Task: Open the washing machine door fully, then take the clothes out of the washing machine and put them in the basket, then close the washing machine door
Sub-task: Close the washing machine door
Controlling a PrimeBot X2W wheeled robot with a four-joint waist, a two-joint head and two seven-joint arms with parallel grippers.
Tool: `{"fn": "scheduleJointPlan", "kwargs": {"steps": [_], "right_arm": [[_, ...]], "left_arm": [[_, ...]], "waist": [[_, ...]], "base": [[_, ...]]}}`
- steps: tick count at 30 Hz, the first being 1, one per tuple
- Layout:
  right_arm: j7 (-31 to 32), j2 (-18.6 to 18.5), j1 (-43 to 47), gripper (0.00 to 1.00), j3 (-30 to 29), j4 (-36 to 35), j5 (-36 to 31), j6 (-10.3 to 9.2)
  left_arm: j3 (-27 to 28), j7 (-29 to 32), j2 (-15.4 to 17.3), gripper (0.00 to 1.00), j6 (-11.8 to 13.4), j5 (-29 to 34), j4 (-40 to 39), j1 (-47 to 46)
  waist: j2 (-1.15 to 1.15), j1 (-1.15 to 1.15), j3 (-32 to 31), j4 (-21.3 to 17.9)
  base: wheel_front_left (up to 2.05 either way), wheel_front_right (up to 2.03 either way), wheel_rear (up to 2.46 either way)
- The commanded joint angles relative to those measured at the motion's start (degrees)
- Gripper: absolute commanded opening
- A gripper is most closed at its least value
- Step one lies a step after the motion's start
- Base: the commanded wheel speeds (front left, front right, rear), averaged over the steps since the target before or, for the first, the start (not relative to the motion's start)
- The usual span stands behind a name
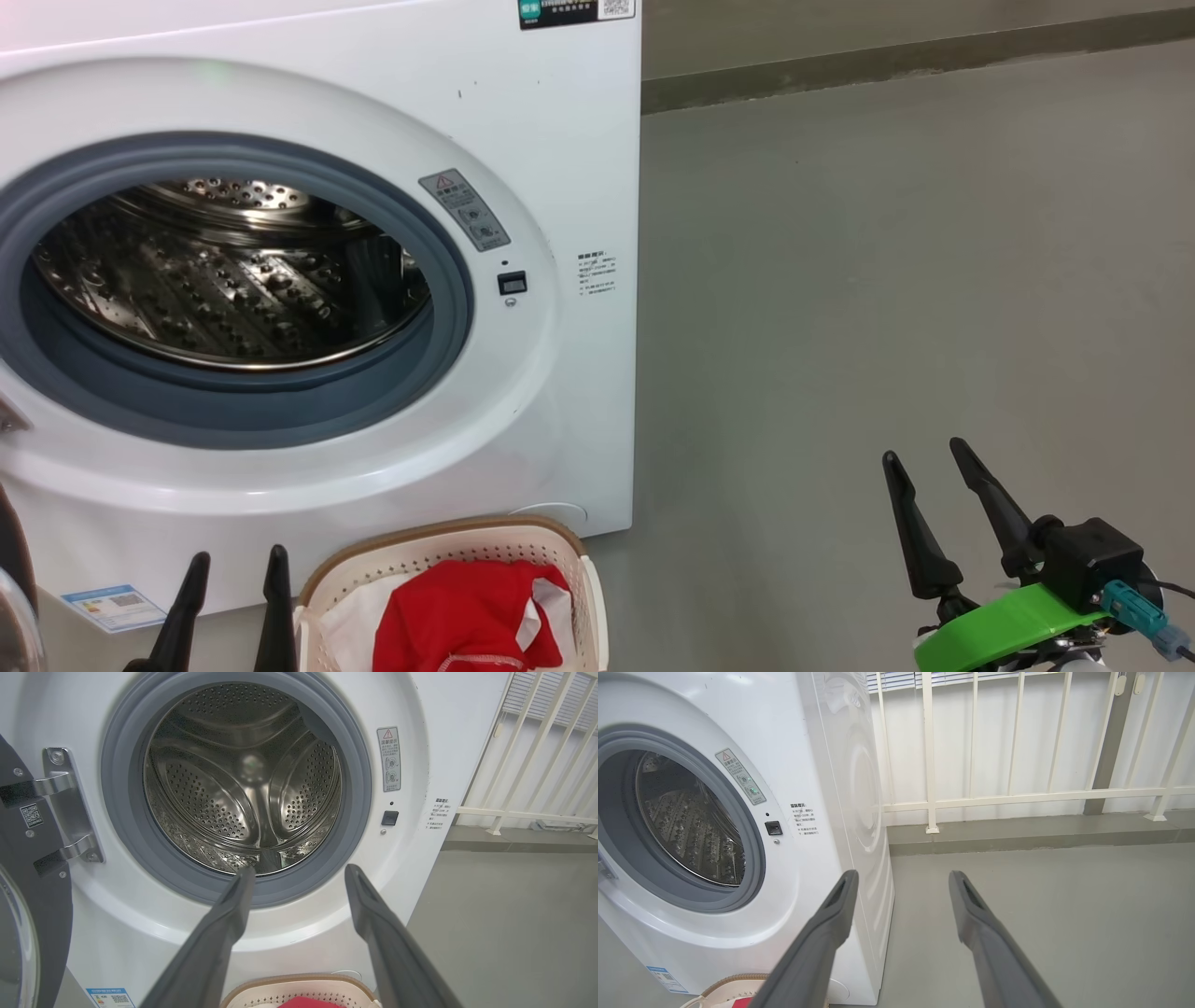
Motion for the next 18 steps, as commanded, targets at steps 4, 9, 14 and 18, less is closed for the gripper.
{"fn": "scheduleJointPlan", "kwargs": {"steps": [4, 9, 14, 18], "right_arm": [[-0.4, -0.5, -0.6, 1.00, 1.0, -1.4, -0.4, 0.19], [-0.4, -0.5, -0.8, 1.00, 0.9, -1.0, -0.2, 0.19], [-0.4, -0.6, -0.8, 1.00, 0.8, -0.9, -0.1, 0.19], [-0.4, -0.7, -0.8, 1.00, 0.7, -0.9, 0.0, 0.19]], "left_arm": [[2.2, -0.7, 0.2, 1.00, -0.2, 1.2, -1.7, -1.1], [2.4, -0.7, 0.0, 1.00, -0.1, 1.5, -1.5, -1.2], [2.6, -0.7, -0.1, 1.00, -0.2, 1.8, -1.5, -1.2], [2.7, -0.7, -0.1, 1.00, -0.2, 1.8, -1.4, -1.2]], "waist": [[0.00, 0.00, 0.0, 0.2], [0.00, 0.00, 0.0, 0.3], [0.00, 0.00, -0.2, 0.3], [0.00, 0.00, -0.4, 0.3]], "base": [[-0.08, 0.08, 0.00], [-0.64, 0.64, 0.00], [-1.32, 1.32, 0.00], [-1.86, 1.86, 0.00]]}}
